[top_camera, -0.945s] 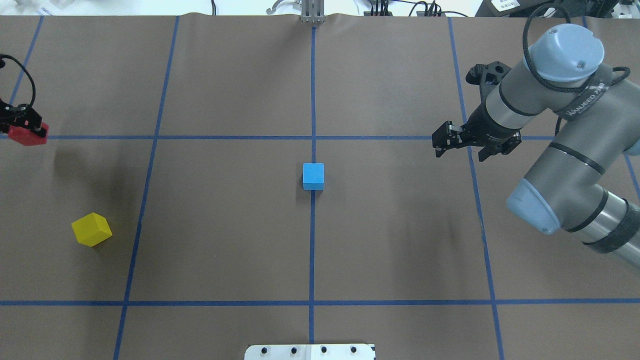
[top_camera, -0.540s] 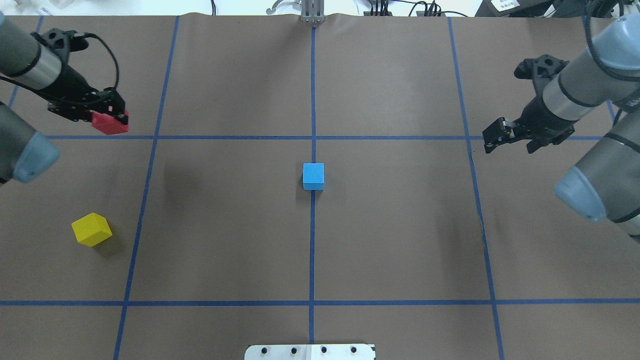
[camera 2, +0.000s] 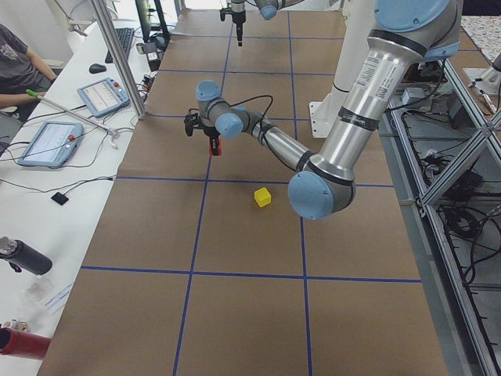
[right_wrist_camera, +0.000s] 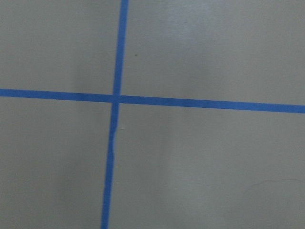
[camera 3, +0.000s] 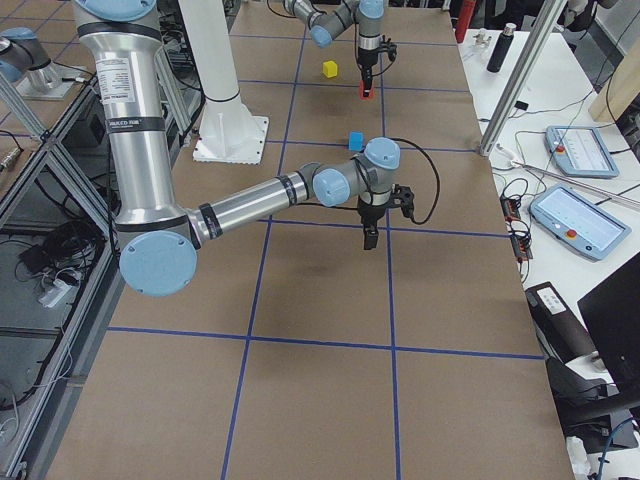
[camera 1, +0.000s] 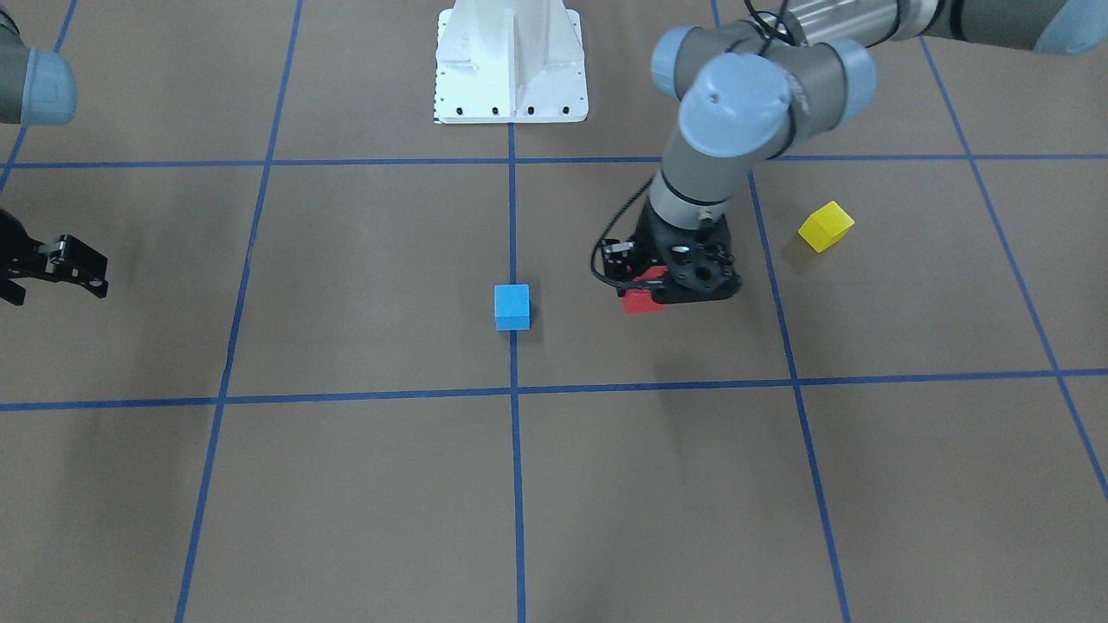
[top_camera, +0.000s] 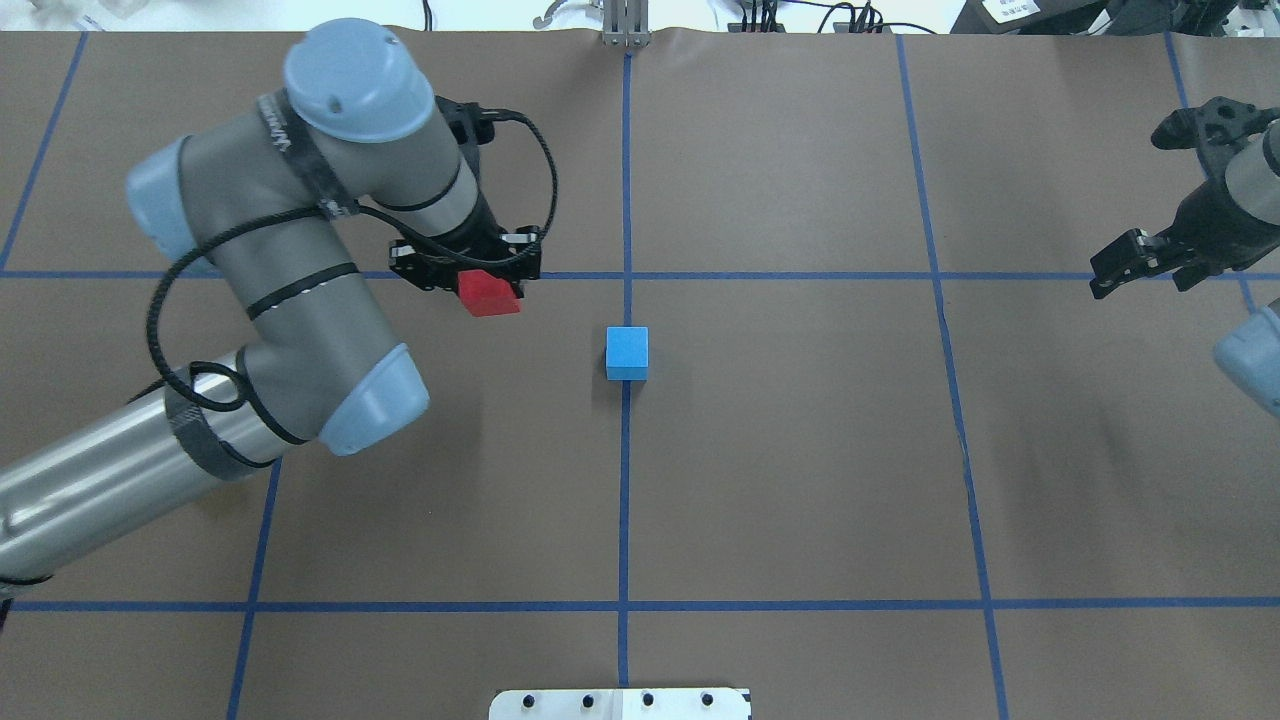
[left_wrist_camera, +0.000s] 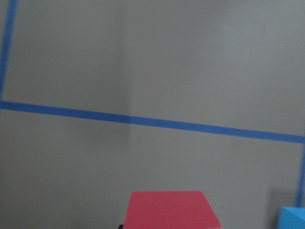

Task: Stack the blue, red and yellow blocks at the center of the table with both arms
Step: 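Carry the red cube with the left gripper above the blue cube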

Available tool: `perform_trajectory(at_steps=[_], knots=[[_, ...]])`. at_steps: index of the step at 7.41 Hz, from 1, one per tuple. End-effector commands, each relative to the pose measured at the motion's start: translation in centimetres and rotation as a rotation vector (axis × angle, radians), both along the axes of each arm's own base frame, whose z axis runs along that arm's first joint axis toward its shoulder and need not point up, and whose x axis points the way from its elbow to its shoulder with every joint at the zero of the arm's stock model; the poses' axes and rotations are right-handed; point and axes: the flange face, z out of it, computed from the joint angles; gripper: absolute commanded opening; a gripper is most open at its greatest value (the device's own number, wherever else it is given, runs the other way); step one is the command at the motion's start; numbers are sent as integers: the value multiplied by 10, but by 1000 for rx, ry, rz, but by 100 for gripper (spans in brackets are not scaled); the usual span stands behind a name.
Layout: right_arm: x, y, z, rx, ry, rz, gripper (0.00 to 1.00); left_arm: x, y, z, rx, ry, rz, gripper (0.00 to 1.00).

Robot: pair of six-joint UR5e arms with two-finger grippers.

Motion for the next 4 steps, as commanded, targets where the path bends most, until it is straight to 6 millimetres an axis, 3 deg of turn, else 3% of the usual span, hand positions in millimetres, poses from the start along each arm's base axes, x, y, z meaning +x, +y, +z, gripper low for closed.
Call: perform_trajectory(at_steps=[1, 2, 4], knots=[[23, -9, 23, 12, 17, -13, 100, 70, 3, -57, 34, -23, 27, 0], [23, -9, 24, 12, 20, -12, 100, 97, 10, -48, 34, -22, 53, 0], [23, -7, 24, 11, 20, -11, 100, 122, 2, -41, 34, -52, 53, 0]])
